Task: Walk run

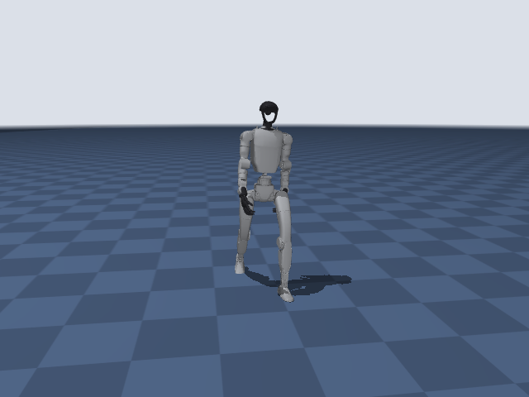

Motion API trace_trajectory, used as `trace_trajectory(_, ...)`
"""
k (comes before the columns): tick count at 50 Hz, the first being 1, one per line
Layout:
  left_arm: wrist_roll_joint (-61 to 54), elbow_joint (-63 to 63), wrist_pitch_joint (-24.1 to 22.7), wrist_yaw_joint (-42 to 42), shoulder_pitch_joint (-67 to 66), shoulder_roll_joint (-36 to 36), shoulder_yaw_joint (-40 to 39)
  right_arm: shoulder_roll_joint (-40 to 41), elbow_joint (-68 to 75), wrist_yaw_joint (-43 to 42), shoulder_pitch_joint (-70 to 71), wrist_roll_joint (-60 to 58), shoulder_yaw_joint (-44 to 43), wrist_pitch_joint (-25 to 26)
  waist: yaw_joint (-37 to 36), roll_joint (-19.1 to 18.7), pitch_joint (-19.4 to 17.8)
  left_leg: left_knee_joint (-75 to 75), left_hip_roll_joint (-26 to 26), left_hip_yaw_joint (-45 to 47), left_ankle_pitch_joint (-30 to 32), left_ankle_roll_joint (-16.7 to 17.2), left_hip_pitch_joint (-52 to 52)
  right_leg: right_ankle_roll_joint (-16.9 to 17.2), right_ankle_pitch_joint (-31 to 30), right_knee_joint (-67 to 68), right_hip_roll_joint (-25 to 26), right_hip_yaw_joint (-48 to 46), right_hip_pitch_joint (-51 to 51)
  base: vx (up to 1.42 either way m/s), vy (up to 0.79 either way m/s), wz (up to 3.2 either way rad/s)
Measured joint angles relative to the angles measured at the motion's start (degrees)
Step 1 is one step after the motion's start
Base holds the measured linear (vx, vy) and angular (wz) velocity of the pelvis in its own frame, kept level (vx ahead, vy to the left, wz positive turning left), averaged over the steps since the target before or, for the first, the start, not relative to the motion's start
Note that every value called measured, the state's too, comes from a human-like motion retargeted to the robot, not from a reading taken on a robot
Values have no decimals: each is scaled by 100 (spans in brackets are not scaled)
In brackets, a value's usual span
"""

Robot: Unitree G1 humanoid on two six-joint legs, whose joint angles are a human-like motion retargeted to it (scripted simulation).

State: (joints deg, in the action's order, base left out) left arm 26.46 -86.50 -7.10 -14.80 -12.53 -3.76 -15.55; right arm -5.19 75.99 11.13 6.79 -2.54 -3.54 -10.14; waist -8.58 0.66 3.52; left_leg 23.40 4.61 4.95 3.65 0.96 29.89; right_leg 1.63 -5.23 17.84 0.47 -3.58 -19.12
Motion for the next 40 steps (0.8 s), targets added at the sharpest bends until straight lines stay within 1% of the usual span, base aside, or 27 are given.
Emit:
trace_trajectory(1,-68,83,69,59,175,-18,61,7,217,-102,-72,35,8,-14,142,-77,-24,29,36,-113,-152,-103,-141,129,-334,497,151,111,179,107,29,4)
trace_trajectory(2,-142,163,140,121,351,-41,147,-11,439,-177,-133,77,17,-16,245,-169,-57,35,68,-190,-289,-226,-300,159,-543,1028,237,72,361,102,34,52)
trace_trajectory(3,-230,237,211,186,529,-74,286,-79,671,-199,-175,133,29,8,271,-288,-108,-4,95,-192,-393,-392,-493,-8,-504,1629,194,-270,550,72,22,17)
trace_trajectory(5,-383,343,210,317,905,-204,519,-142,1011,-183,-276,86,51,158,292,-374,-106,-120,182,-109,-522,-526,-765,-261,109,2790,62,-552,1219,66,15,-26)
trace_trajectory(8,-313,656,37,500,1402,-437,606,-135,1159,-184,-455,-352,-140,305,388,-356,-147,-585,128,82,-494,-564,-1193,-101,822,3774,-126,-738,2380,50,11,-34)
trace_trajectory(10,-360,953,-168,578,1668,-580,714,-223,1158,-90,-555,-441,-130,358,464,-299,-165,-922,-33,208,-450,-623,-1427,52,1185,4088,-284,-797,3140,15,10,-66)
trace_trajectory(11,-412,1118,-244,597,1769,-635,746,-293,1143,-34,-597,-434,-73,404,204,-142,-142,-1072,-135,613,-481,-658,-1551,84,1325,3906,-298,-552,3374,47,20,-135)
trace_trajectory(12,-459,1288,-297,600,1855,-691,799,-353,1128,8,-651,-437,-50,442,145,-67,-128,-1202,-240,781,-487,-697,-1653,135,1481,3803,-379,-490,3636,66,25,-35)
trace_trajectory(13,-497,1465,-304,571,1913,-748,893,-391,1117,20,-729,-462,-95,465,486,-158,-131,-1294,-352,474,-447,-747,-1714,222,1670,3855,-592,-793,3957,56,22,80)
trace_trajectory(15,-454,1755,-297,494,1995,-833,909,-498,1129,-25,-847,-514,-118,461,561,-91,-96,-1424,-567,580,-499,-867,-1892,54,1917,3278,-749,-788,4155,43,13,50)
trace_trajectory(17,-348,1965,-297,447,2042,-901,906,-511,1171,-117,-932,-507,-205,468,690,-89,-113,-1455,-684,520,-556,-925,-2054,40,1967,2478,-659,-706,4110,40,4,32)
trace_trajectory(18,-304,2053,-296,450,2047,-922,902,-502,1194,-191,-962,-474,-246,494,774,-82,-129,-1442,-734,450,-586,-930,-2126,118,1976,2048,-586,-637,4022,37,-2,69)
trace_trajectory(20,-273,2157,-306,512,2024,-924,917,-455,1221,-380,-1047,-399,-354,547,935,-27,-132,-1411,-855,297,-663,-938,-2276,156,1817,1153,-482,-496,3715,37,-6,82)
trace_trajectory(21,-280,2157,-328,540,1998,-899,937,-422,1220,-443,-1116,-353,-414,539,989,16,-119,-1426,-933,215,-704,-942,-2375,84,1582,739,-460,-472,3518,41,-9,83)
trace_trajectory(22,-285,2146,-349,555,1972,-876,958,-387,1219,-487,-1181,-303,-469,529,1032,62,-118,-1443,-1005,129,-747,-940,-2484,-42,1284,339,-441,-472,3315,44,-11,80)
trace_trajectory(23,-290,2114,-365,544,1948,-858,982,-346,1218,-492,-1237,-242,-512,516,1054,114,-138,-1463,-1064,36,-793,-923,-2613,-277,860,-31,-429,-517,3098,45,-13,58)
trace_trajectory(24,-277,2080,-363,526,1888,-828,990,-313,1221,-476,-1299,-210,-526,512,1015,144,-110,-1506,-1077,14,-831,-896,-2718,-488,790,-294,-374,-590,2917,47,-15,27)
trace_trajectory(25,-255,2045,-351,503,1809,-793,989,-284,1226,-450,-1365,-191,-525,511,945,163,-59,-1559,-1065,27,-865,-862,-2813,-686,897,-504,-298,-678,2754,51,-15,9)
trace_trajectory(28,27,1730,-316,442,1477,-594,1013,-233,1331,-257,-1441,-226,-712,690,717,297,-22,-1614,-1202,-74,-887,-887,-3101,-597,699,-810,-365,-808,2439,41,-9,30)
trace_trajectory(30,161,1406,-297,650,1298,-386,934,-208,1268,-289,-1368,-308,-802,758,652,260,-139,-1684,-1155,-63,-830,-819,-3245,-504,587,-959,-354,-837,2275,6,0,14)
trace_trajectory(33,211,835,-152,791,1052,-224,727,-286,1069,-250,-1206,-199,-519,611,765,169,-255,-1816,-1049,-36,-857,-784,-3404,-582,546,-1237,-192,-908,2058,4,-2,3)
trace_trajectory(35,200,457,-32,775,813,-212,595,-293,907,-279,-1154,-248,-375,560,875,143,-224,-1930,-1001,-38,-928,-786,-3491,-627,599,-1388,-109,-953,1950,19,-9,14)
trace_trajectory(40,350,-389,407,574,336,-273,321,-201,724,-361,-1137,-297,-436,508,848,164,-137,-2216,-980,-161,-956,-737,-3739,-653,665,-1590,-12,-1067,1747,16,-7,18)
